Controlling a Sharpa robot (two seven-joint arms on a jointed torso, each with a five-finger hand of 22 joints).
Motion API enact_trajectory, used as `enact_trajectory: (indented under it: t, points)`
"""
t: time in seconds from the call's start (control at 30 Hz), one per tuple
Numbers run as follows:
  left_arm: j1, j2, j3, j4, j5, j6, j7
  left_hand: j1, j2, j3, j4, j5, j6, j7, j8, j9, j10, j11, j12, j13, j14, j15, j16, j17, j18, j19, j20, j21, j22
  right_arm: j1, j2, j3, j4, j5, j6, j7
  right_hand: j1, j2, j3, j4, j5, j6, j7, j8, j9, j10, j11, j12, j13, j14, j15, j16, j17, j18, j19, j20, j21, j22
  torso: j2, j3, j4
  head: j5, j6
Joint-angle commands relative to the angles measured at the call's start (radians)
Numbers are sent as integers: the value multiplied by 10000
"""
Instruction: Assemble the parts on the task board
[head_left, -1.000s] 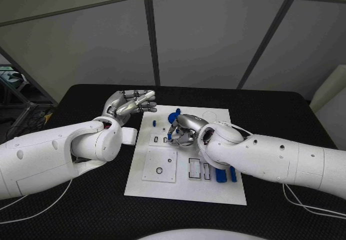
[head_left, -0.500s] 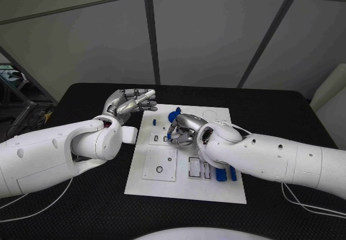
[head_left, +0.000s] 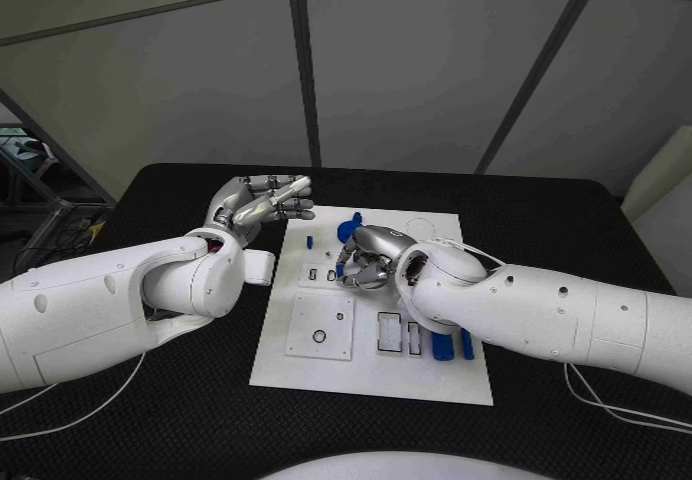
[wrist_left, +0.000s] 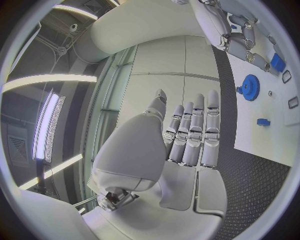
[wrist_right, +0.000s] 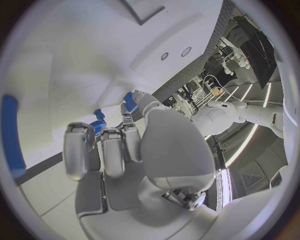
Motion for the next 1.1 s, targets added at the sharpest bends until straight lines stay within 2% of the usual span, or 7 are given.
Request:
enact_trajectory:
  t: [0.03,0.23,0.5,0.83,1.1]
  points:
    - [17,-7,9,19,-30,29,14,-29,36,3,-55,-43,9,53,-52,-6,-49,-32,-31,-4,-4,69,-49,11,21,-71,14,43,11,-27,-29,-36,-3,-122,437,-277,-18,-104,32,-41,-4,148,-99,-58,-27,-79,22,-35,742,962,11,14,2111,-38,-79,29,-29,691,-2,-1,-2,-8,-3]
    - [17,-2,9,13,-30,33,16,-29,36,3,-55,-43,9,53,-52,-6,-49,-32,-31,-4,-4,69,-49,11,21,-71,14,43,11,-27,-22,-36,37,-134,455,-279,-48,-147,29,-46,-20,128,-83,-90,-33,-81,37,-37,744,961,23,12,2108,-36,-85,39,-34,683,-7,3,14,-14,-1]
    - [16,-5,9,11,-30,29,18,-29,36,3,-55,-43,9,53,-52,-6,-49,-32,-31,-4,-4,69,-49,11,21,-71,14,43,11,-27,-33,-36,60,-165,480,-324,-81,-195,23,-50,-41,111,-69,-121,-39,-87,50,-45,739,959,35,9,2098,-34,-93,50,-40,673,0,-1,0,-8,1]
    - [16,-6,9,7,-30,27,15,-39,40,-8,-76,-43,-1,66,-55,-8,-60,-23,-35,-6,0,74,-65,25,21,-84,19,46,14,-27,-36,-37,59,-204,435,-362,-221,-353,2,-41,-81,-47,12,-275,-76,-152,118,-131,664,950,91,-6,2062,-24,-129,100,-68,625,-4,2,14,-12,4]
    - [16,-6,9,7,-30,23,5,-41,41,-10,-80,-43,-4,69,-56,-8,-64,-21,-37,-6,1,75,-69,28,21,-86,20,46,15,-26,-35,-37,60,-208,329,-375,-340,-466,-19,-15,-136,-270,103,-436,-117,-224,197,-225,579,940,157,-25,2018,-9,-178,157,-106,556,-2,2,1,-15,9]
